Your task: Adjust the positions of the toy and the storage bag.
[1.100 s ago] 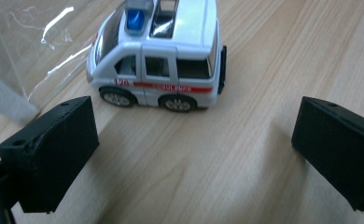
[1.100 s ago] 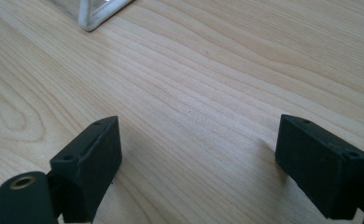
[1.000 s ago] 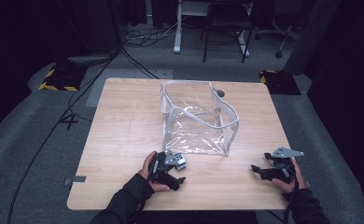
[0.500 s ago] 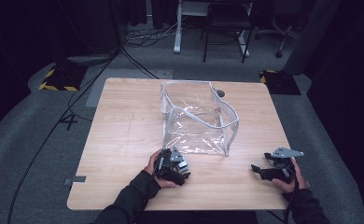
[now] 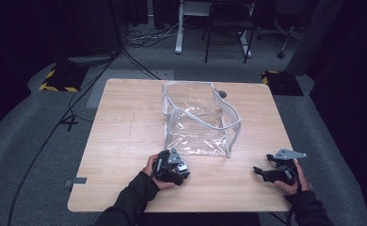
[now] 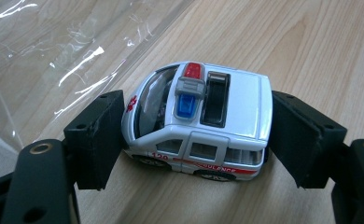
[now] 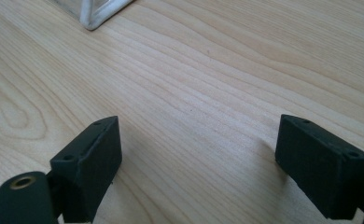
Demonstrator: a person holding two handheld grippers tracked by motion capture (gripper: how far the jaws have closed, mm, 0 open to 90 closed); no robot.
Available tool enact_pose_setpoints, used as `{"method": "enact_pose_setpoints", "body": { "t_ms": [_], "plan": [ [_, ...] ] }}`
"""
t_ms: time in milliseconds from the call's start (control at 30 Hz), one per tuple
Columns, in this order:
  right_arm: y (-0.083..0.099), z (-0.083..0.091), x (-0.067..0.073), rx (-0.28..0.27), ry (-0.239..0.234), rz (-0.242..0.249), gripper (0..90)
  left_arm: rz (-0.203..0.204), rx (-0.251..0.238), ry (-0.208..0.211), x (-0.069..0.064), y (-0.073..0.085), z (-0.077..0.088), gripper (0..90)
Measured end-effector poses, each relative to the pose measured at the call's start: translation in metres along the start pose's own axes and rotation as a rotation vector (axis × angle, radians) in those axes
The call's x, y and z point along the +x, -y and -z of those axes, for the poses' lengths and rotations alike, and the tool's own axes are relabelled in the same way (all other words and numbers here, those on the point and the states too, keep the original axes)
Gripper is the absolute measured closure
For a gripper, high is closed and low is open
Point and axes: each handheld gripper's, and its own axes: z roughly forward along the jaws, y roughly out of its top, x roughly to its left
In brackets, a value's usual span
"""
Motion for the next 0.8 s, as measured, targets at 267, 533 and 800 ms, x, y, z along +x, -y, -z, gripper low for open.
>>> {"method": "enact_pose_setpoints", "body": {
  "t_ms": [267,533,800],
  "plan": [
    [0.0,0.0,0.0,-0.001,-0.001,-0.001,14.6,0.002,-0.002,0.011,0.014,0.012,0.012,23.6],
    [0.0,0.0,0.0,-0.002,0.0,0.0,14.6,0.011,0.001,0.002,0.029,0.034,0.033,25.7],
    [0.0,0.0,0.0,-0.002,0.0,-0.001,14.6,0.049,-0.023,-0.033,0.041,0.047,0.045,40.8]
  ]
}}
